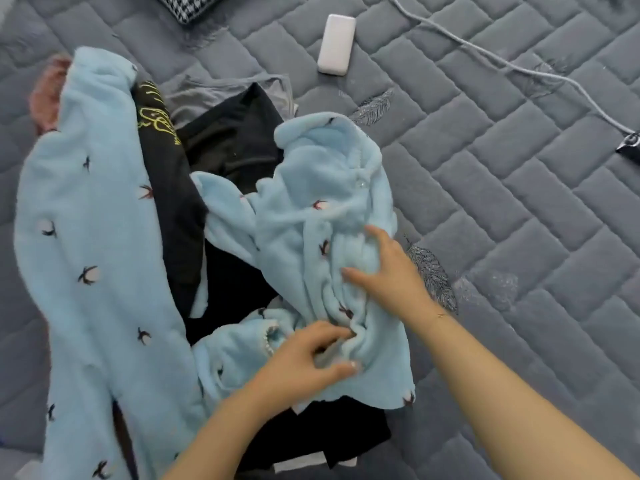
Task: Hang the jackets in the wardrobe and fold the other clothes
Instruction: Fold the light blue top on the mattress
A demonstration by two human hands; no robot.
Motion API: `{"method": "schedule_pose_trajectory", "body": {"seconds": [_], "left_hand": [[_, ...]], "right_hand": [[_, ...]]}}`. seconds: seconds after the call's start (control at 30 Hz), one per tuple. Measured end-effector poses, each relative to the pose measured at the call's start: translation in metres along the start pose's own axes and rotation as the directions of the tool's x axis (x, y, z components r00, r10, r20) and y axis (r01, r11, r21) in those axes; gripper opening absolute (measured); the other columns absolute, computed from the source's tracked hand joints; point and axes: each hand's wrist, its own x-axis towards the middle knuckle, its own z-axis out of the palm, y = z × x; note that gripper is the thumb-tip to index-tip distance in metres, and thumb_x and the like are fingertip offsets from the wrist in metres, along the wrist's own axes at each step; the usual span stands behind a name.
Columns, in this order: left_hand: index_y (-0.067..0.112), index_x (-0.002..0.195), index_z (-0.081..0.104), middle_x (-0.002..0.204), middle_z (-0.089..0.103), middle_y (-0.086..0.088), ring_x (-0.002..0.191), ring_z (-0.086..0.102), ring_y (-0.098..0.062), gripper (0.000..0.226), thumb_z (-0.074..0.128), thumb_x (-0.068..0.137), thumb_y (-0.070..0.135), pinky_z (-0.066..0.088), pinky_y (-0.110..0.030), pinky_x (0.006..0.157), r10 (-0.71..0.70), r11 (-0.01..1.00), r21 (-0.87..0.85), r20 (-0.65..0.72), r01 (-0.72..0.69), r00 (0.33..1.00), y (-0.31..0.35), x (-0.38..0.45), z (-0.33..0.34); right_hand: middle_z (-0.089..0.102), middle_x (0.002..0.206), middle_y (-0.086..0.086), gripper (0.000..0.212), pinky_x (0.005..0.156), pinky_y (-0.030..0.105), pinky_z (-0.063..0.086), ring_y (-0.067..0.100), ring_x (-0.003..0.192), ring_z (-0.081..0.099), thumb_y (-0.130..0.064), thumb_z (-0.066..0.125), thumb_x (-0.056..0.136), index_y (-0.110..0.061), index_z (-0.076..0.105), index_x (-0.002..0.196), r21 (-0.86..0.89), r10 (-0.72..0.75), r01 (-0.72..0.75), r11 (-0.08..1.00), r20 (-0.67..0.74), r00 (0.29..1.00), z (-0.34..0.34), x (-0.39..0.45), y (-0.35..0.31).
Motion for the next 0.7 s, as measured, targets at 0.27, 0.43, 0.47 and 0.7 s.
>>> {"method": "schedule_pose_trajectory", "body": {"seconds": [0.27, 0.43, 0.47, 0.7], "left_hand": [[0.037, 0.15, 0.025, 0.157, 0.029, 0.004, 0.144, 0.026, -0.02, 0.086, 0.068, 0.079, 0.062, 0.02, -0.046, 0.117, -0.038, 0.898, 0.313, -0.646, 0.311, 0.762, 0.035, 0.098, -0.092], [0.023, 0.127, 0.058, 0.119, 0.066, -0.006, 0.109, 0.06, -0.023, 0.045, 0.068, 0.088, 0.042, 0.046, -0.039, 0.098, -0.202, 0.857, 0.389, -0.349, 0.337, 0.915, 0.062, 0.146, -0.037], [0.02, 0.119, 0.064, 0.109, 0.068, -0.007, 0.098, 0.063, -0.022, 0.032, 0.067, 0.09, 0.034, 0.048, -0.038, 0.09, -0.167, 0.877, 0.382, -0.325, 0.291, 0.931, 0.067, 0.148, -0.016], [0.013, 0.1, 0.067, 0.086, 0.066, -0.003, 0.083, 0.061, -0.022, 0.014, 0.057, 0.097, 0.022, 0.049, -0.039, 0.078, -0.133, 0.969, 0.15, -0.35, 0.196, 0.927, 0.101, 0.142, 0.194]], "right_hand": [[0.06, 0.124, 0.001, 0.051, 0.088, 0.038, 0.049, 0.021, 0.108, 0.058, -0.007, 0.06, 0.08, -0.027, 0.058, 0.127, 0.155, -0.038, 0.064, 0.986, -0.162, 0.986, -0.001, -0.009, 0.047], [0.058, 0.119, -0.009, 0.053, 0.082, 0.026, 0.047, 0.009, 0.1, 0.055, -0.001, 0.053, 0.08, -0.034, 0.059, 0.121, 0.289, -0.012, 0.095, 0.953, -0.276, 0.961, -0.035, -0.045, 0.109], [0.057, 0.117, -0.01, 0.054, 0.081, 0.02, 0.045, 0.005, 0.098, 0.055, 0.0, 0.052, 0.08, -0.036, 0.059, 0.12, 0.307, 0.005, 0.09, 0.947, -0.296, 0.955, -0.046, -0.055, 0.126], [0.055, 0.112, -0.012, 0.054, 0.088, 0.007, 0.041, -0.005, 0.099, 0.052, 0.008, 0.05, 0.084, -0.039, 0.061, 0.108, 0.362, 0.211, -0.079, 0.929, -0.34, 0.916, -0.146, -0.123, 0.28]]}}
